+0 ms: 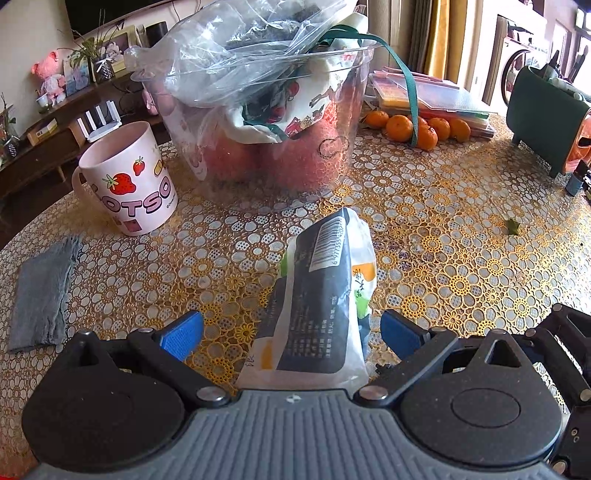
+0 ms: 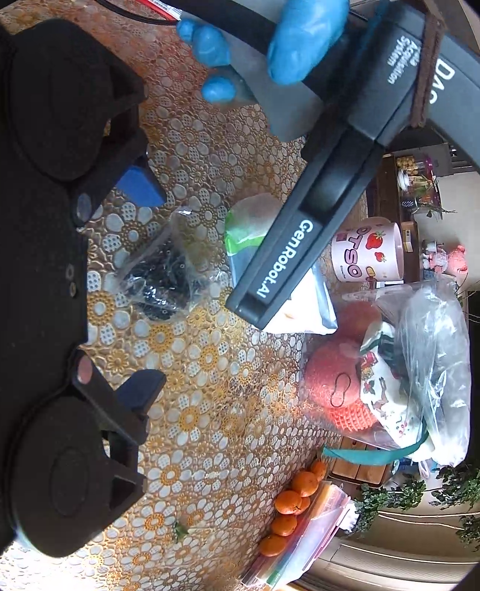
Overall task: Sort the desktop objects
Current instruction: 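Grasp the white wet-wipes pack with the left tool while the right tool grasps the black bagged item, then carry the wet wipes and black bag with both tools over the red box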
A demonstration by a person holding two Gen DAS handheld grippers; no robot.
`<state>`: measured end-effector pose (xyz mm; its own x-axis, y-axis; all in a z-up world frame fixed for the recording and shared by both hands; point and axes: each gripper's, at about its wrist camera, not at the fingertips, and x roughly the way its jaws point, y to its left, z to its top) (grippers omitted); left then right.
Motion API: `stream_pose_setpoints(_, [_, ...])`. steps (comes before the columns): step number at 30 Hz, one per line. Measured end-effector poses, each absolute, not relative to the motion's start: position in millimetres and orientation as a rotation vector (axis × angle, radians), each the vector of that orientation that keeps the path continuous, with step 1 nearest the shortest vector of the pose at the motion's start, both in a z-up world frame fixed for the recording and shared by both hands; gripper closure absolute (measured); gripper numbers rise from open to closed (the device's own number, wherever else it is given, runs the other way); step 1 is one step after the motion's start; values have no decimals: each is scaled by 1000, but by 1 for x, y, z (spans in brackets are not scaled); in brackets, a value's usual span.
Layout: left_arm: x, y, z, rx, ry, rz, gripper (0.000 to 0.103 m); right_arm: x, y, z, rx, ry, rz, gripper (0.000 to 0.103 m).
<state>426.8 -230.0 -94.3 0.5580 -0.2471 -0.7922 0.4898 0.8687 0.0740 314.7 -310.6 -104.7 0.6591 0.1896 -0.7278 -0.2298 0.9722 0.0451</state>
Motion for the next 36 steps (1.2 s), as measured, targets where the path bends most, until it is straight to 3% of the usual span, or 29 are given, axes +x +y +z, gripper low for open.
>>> stream_pose_setpoints(6, [427, -228, -99, 279, 892, -462, 3, 319, -308, -110, -51, 829, 228, 13])
stream_pose_setpoints(9, [425, -229, -99, 278, 891, -475, 14, 319, -305, -110, -63, 826, 221, 13])
stream_pose_setpoints(15, [423, -231, -97, 269, 882, -499, 40, 319, -303, -108, -76, 821, 207, 24])
stream_pose_setpoints(18, [422, -231, -98, 269, 894, -503, 48, 319, -303, -107, -76, 817, 200, 36])
stream_pose_setpoints(22, [420, -231, -96, 281, 887, -493, 68, 317, -304, -106, -65, 818, 187, 50])
stream_pose_setpoints(29, [412, -229, -85, 270, 881, -469, 79, 308, -308, -102, -46, 823, 168, 62])
stream_pose_setpoints(36, [392, -221, -70, 254, 877, -471, 82, 292, -310, -94, -36, 827, 149, 65])
